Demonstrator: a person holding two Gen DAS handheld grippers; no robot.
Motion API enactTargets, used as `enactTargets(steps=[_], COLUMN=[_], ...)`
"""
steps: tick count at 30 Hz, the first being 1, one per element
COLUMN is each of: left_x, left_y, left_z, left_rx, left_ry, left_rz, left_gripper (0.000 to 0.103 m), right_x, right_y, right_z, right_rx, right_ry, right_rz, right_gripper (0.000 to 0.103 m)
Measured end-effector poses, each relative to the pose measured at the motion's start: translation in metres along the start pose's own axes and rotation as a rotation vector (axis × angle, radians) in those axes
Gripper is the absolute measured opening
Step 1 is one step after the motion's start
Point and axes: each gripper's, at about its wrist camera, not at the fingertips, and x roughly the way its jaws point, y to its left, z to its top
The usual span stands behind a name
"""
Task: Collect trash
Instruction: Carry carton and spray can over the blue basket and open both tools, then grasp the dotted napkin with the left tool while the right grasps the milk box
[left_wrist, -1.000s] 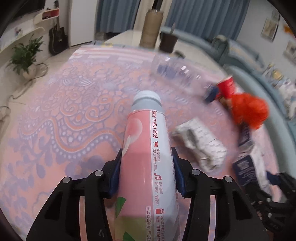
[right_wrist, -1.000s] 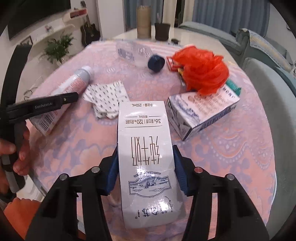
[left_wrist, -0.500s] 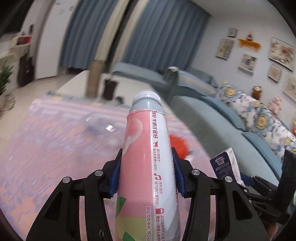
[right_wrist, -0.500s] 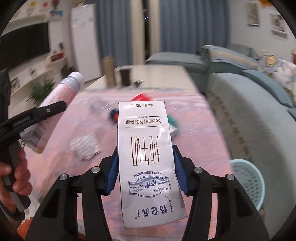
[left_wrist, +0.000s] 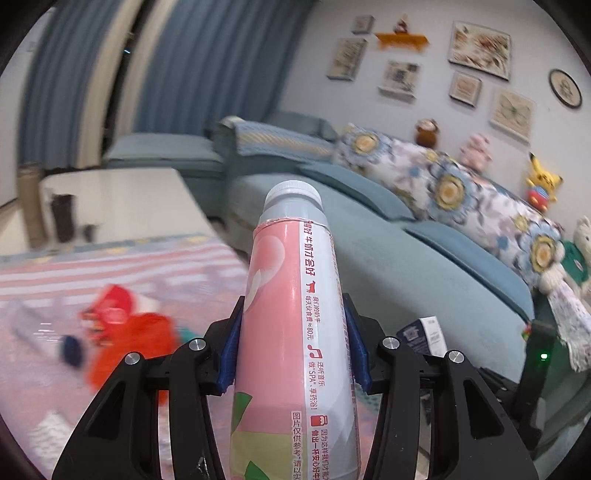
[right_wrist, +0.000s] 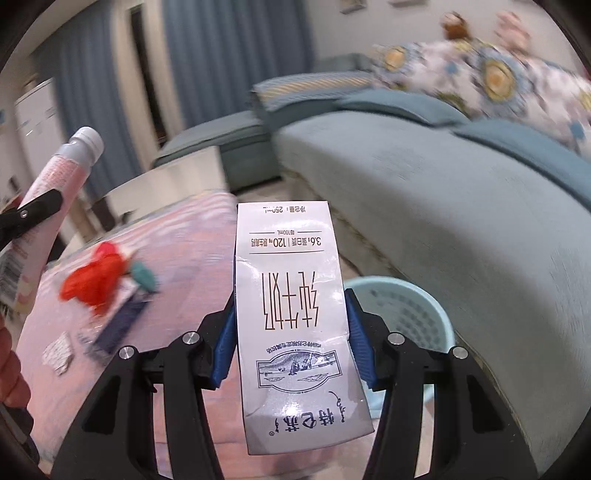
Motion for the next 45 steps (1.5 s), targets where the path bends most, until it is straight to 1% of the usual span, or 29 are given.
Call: enactTargets(steps=[1, 4, 6, 10, 11, 13, 15, 19, 20, 21, 22, 23, 25, 29, 33, 36, 40, 42, 43, 45], left_x=[0.009, 0.059, 0.085, 0.140, 0.149, 0.167, 0.180, 0.199, 0.202, 0.203, 0.202, 0.200, 0.193, 0.180, 0.164, 0.139, 0.090, 0.060, 0.045, 0.012], left_y=[-0.003, -0.023, -0.031, -0.047, -0.050, -0.053, -0.055, -0.057, -0.056, -0.055, -0.055, -0.054, -0.053, -0.049, -0.051, -0.049, -0.046, -0.040, -0.036, -0.022], left_z=[-0.001, -0.010, -0.017, -0.043, -0.049, -0.065, -0.079, -0.093, -0.094, -0.094, -0.093, -0.091, -0.086, -0.079, -0.071, -0.063, -0.048, -0.040, -0.038, -0.036], left_rx=[0.002, 0.015, 0.012, 0.026, 0.031, 0.040, 0.037, 0.041, 0.039, 0.040, 0.043, 0.048, 0.056, 0.045, 0.053, 0.060, 0.080, 0.091, 0.093, 0.088], left_ry=[0.012, 0.108, 0.159, 0.288, 0.312, 0.372, 0.416, 0.468, 0.473, 0.473, 0.469, 0.451, 0.429, 0.401, 0.373, 0.336, 0.253, 0.205, 0.183, 0.131], left_rz=[-0.012, -0.057, -0.084, -0.136, -0.147, -0.168, -0.182, -0.185, -0.188, -0.191, -0.190, -0.187, -0.190, -0.200, -0.208, -0.211, -0.195, -0.179, -0.171, -0.118], left_gripper=[0.046, 0.046, 0.046, 0.046, 0.046, 0.046, 0.046, 0.046, 0.048, 0.052, 0.060, 0.064, 0.066, 0.066, 0.066, 0.066, 0.066, 0.067, 0.070, 0.072], right_x=[0.003, 0.024, 0.039, 0.078, 0.089, 0.103, 0.114, 0.130, 0.131, 0.134, 0.137, 0.136, 0.133, 0.120, 0.095, 0.073, 0.030, 0.011, 0.003, -0.011], right_y=[-0.010, -0.039, -0.052, -0.084, -0.090, -0.097, -0.101, -0.110, -0.113, -0.115, -0.116, -0.116, -0.117, -0.117, -0.101, -0.083, -0.041, -0.019, -0.008, 0.014], right_z=[-0.001, -0.006, -0.012, -0.030, -0.036, -0.044, -0.050, -0.055, -0.055, -0.055, -0.052, -0.051, -0.048, -0.043, -0.035, -0.022, 0.000, 0.008, 0.010, 0.013], right_rx=[0.014, 0.074, 0.121, 0.200, 0.218, 0.241, 0.266, 0.299, 0.304, 0.312, 0.318, 0.323, 0.324, 0.316, 0.257, 0.213, 0.120, 0.081, 0.061, 0.023], right_ry=[0.006, 0.046, 0.085, 0.194, 0.224, 0.264, 0.292, 0.326, 0.328, 0.334, 0.338, 0.334, 0.320, 0.290, 0.229, 0.166, 0.050, -0.001, -0.023, -0.059], right_rz=[-0.020, -0.083, -0.105, -0.159, -0.170, -0.179, -0.183, -0.204, -0.209, -0.220, -0.224, -0.222, -0.217, -0.204, -0.191, -0.160, -0.086, -0.032, -0.007, 0.041], right_gripper=[0.050, 0.050, 0.050, 0.050, 0.050, 0.050, 0.050, 0.051, 0.052, 0.055, 0.063, 0.065, 0.065, 0.065, 0.065, 0.065, 0.065, 0.065, 0.065, 0.065])
